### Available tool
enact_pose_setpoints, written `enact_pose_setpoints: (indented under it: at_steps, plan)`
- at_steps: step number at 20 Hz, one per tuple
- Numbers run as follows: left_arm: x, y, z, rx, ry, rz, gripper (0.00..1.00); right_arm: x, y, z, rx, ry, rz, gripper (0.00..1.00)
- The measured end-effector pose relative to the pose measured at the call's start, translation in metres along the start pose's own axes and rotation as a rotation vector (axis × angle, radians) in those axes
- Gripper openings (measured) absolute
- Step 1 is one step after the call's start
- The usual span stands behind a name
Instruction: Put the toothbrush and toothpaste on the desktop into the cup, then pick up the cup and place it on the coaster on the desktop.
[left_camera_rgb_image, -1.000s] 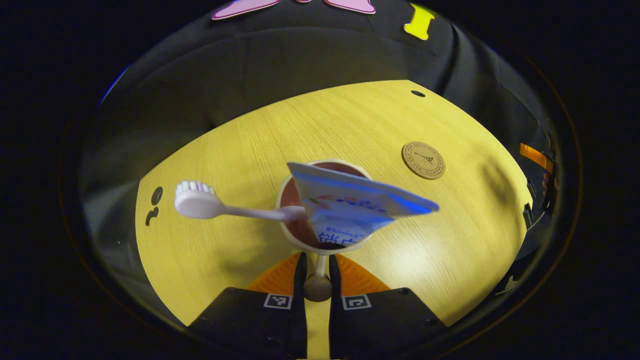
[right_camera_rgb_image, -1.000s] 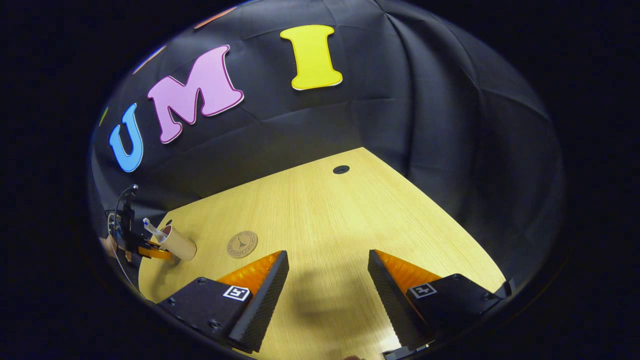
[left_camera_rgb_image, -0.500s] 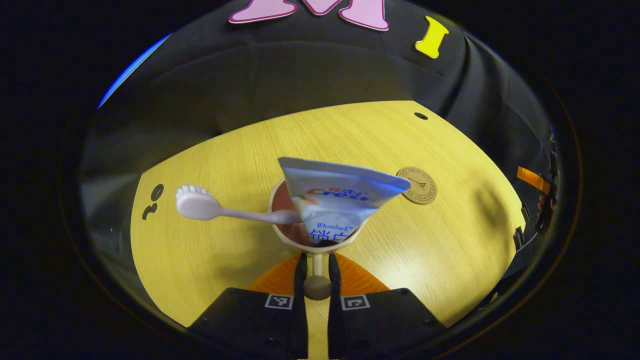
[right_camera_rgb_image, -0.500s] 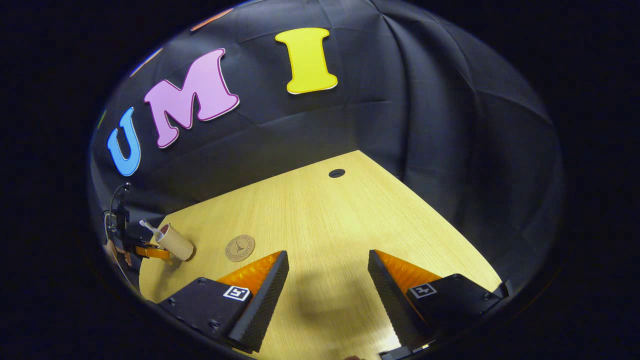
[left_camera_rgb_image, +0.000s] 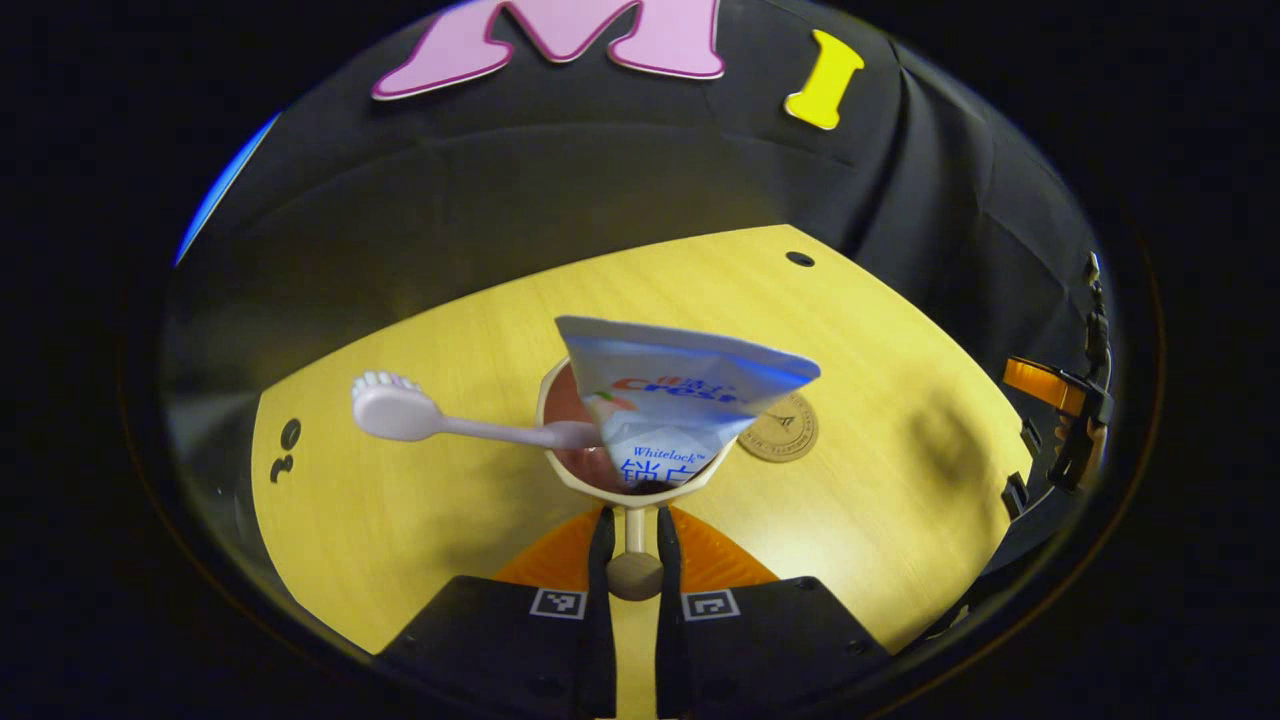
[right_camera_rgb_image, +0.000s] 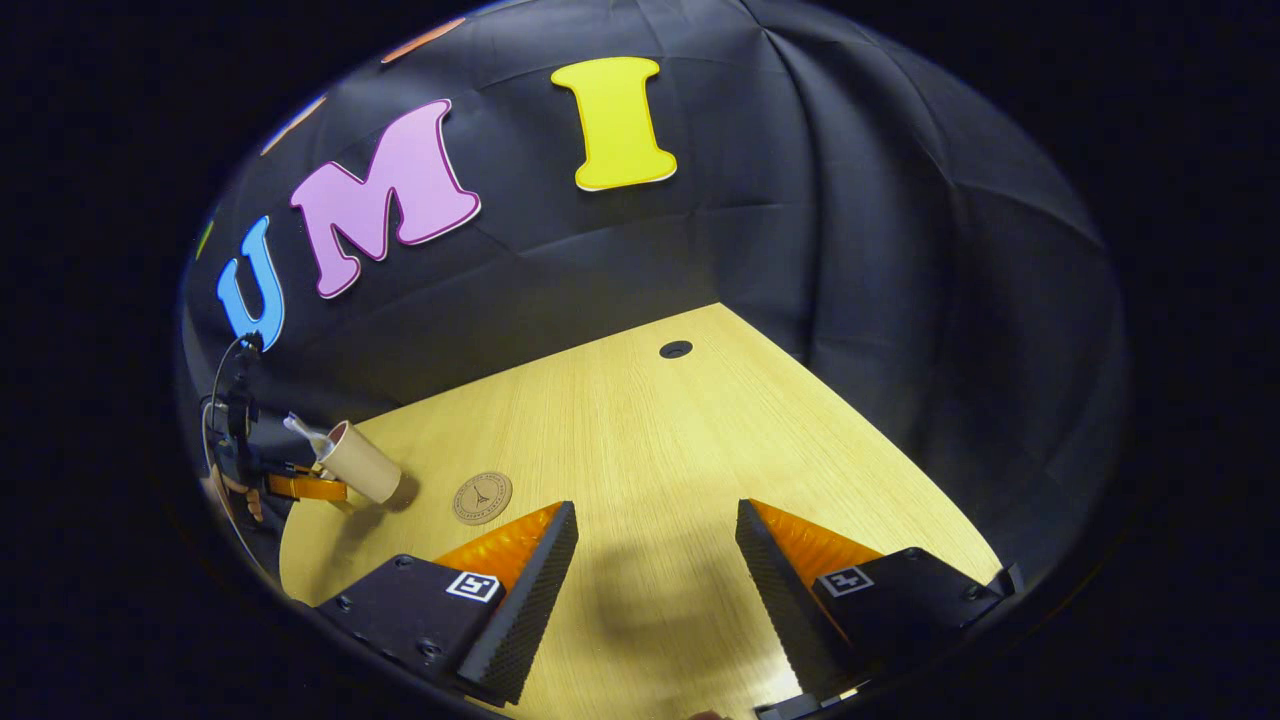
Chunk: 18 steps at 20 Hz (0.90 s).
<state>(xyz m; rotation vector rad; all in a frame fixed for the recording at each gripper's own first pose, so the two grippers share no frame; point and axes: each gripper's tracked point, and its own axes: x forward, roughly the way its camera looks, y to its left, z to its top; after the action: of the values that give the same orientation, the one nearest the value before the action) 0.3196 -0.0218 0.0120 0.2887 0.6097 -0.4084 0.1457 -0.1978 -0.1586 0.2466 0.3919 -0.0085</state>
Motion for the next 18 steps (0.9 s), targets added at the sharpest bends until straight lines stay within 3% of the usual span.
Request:
enact_pose_setpoints:
  at_steps: [5, 6, 9, 10, 11, 16, 17, 18]
  plan:
    - [0.027, -0.048, 0.024, 0.062, -0.011, -0.063, 0.15, -0.006, -0.003, -0.001, -0.004, 0.002, 0.004, 0.98]
    - [0.033, -0.058, 0.027, 0.080, -0.005, -0.076, 0.20, -0.008, -0.004, -0.003, -0.003, 0.002, 0.002, 0.98]
    - [0.052, -0.089, 0.032, 0.122, 0.018, -0.124, 0.20, -0.011, -0.003, -0.006, 0.022, 0.007, -0.002, 0.98]
    - [0.058, -0.095, 0.033, 0.137, 0.027, -0.135, 0.15, -0.014, -0.002, -0.008, 0.031, 0.010, 0.001, 0.98]
    - [0.065, -0.102, 0.035, 0.149, 0.040, -0.144, 0.20, -0.015, -0.001, -0.011, 0.034, 0.015, 0.002, 0.98]
    - [0.083, -0.116, 0.038, 0.194, 0.095, -0.150, 0.20, -0.017, 0.000, -0.022, 0.033, 0.043, 0.010, 0.98]
    - [0.084, -0.120, 0.040, 0.196, 0.087, -0.149, 0.24, -0.017, 0.000, -0.023, 0.040, 0.047, 0.011, 0.98]
    - [0.084, -0.121, 0.040, 0.201, 0.087, -0.142, 0.20, -0.016, 0.000, -0.026, 0.046, 0.050, 0.009, 0.98]
